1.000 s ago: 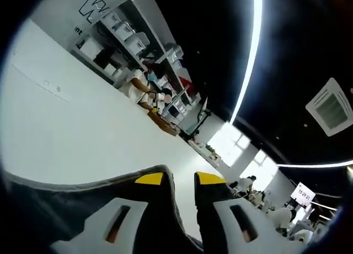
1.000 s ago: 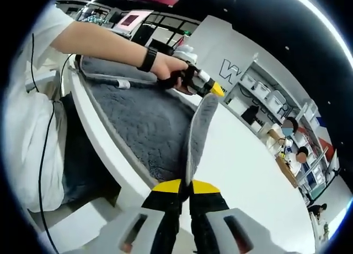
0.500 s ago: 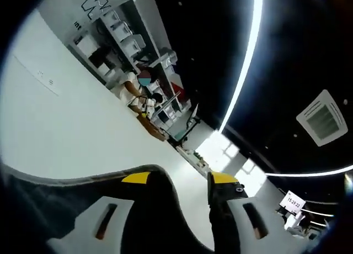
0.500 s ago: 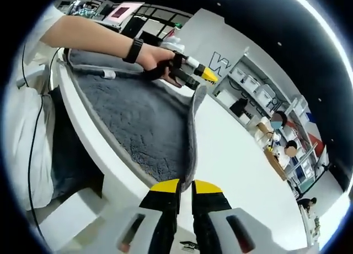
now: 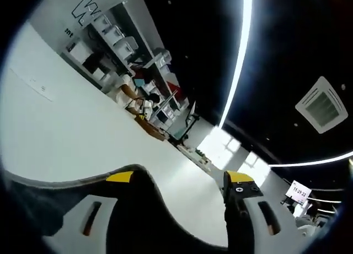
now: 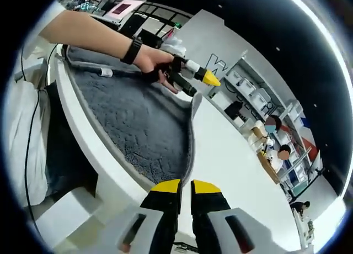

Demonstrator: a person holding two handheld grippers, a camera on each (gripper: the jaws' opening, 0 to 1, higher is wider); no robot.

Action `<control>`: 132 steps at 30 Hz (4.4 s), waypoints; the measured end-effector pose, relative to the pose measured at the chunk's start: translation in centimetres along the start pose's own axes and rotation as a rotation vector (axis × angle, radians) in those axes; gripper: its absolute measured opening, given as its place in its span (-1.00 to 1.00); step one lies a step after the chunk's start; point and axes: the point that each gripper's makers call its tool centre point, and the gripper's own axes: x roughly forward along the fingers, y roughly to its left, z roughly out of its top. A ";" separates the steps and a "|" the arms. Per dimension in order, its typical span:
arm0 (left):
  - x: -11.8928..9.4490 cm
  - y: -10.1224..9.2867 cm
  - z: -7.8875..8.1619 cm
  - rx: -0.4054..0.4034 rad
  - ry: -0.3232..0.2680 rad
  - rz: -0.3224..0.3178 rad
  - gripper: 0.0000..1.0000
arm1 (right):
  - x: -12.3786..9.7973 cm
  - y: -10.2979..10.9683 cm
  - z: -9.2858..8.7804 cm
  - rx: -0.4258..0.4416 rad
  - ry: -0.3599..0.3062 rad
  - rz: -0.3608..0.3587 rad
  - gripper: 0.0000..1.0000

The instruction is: Open the folded towel by lifting each exposed corner and separating the folded layers until the towel lies flat within the target outline without major curled edges

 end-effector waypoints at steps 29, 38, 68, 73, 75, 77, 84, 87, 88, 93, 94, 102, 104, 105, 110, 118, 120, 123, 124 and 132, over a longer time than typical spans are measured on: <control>3.8 -3.7 -2.4 -0.081 -0.022 -0.092 0.73 | -0.1 0.6 2.4 -0.022 -0.089 0.009 -1.00; 4.2 -4.0 -1.3 -0.110 -0.083 -0.130 0.74 | 0.0 0.9 2.5 -0.028 -0.091 0.013 -1.00; 3.2 -5.1 -3.6 0.024 -0.008 -0.135 0.90 | 0.4 1.0 2.7 -0.044 -0.094 0.020 -0.99; 2.9 -5.6 -4.5 -0.001 0.014 -0.160 0.82 | 0.4 0.9 2.9 -0.048 -0.099 0.011 -0.98; 2.9 -5.8 -4.7 0.002 0.008 -0.161 0.81 | 0.4 0.8 3.3 -0.053 -0.126 0.005 -0.99; 3.5 -5.5 -4.7 0.010 0.019 -0.149 0.82 | 0.5 1.1 3.9 -0.025 -0.168 0.026 -0.99; 4.0 -4.7 -4.9 -0.011 0.007 -0.129 0.81 | 1.1 1.8 3.9 0.006 -0.198 0.072 -0.99; 4.1 -4.7 -5.0 -0.016 0.013 -0.127 0.81 | 1.2 1.9 3.7 0.016 -0.193 0.082 -0.99; 4.2 -4.5 -5.0 -0.012 0.016 -0.125 0.82 | 1.2 1.9 3.6 0.016 -0.191 0.083 -0.99; 4.6 -3.7 -4.9 -0.020 0.022 -0.113 0.83 | 1.3 2.0 3.3 0.021 -0.172 0.093 -0.99; 4.7 -3.6 -4.9 -0.021 0.018 -0.109 0.83 | 1.4 2.1 3.1 0.030 -0.166 0.100 -0.99; 5.8 -3.0 -5.0 -0.017 0.050 -0.101 0.83 | 0.9 1.8 2.3 0.049 -0.145 0.099 -0.99; 6.1 -2.8 -5.2 -0.020 0.059 -0.094 0.83 | 0.8 1.8 2.1 0.054 -0.142 0.102 -0.99; 6.2 -2.6 -5.5 -0.024 0.072 -0.086 0.83 | 0.8 1.7 2.1 0.059 -0.143 0.102 -0.99; 6.4 -2.5 -5.9 -0.017 0.084 -0.080 0.86 | 0.9 2.0 2.0 0.057 -0.139 0.114 -1.00; 6.5 -1.6 -7.3 -0.012 0.143 -0.049 0.86 | 1.0 2.0 1.7 0.063 -0.126 0.123 -1.00; 6.4 -1.6 -7.4 -0.010 0.144 -0.049 0.85 | 1.1 2.1 1.5 0.067 -0.116 0.128 -1.00; 6.3 -1.9 -7.5 -0.007 0.146 -0.055 0.86 | 1.3 2.5 1.4 0.072 -0.117 0.150 -1.00; 6.2 -1.9 -7.6 -0.002 0.152 -0.055 0.86 | 1.3 2.5 1.4 0.071 -0.116 0.150 -1.00; 5.1 -3.5 -7.5 0.033 0.158 -0.086 0.86 | 1.0 1.4 2.2 0.101 -0.158 0.113 -0.96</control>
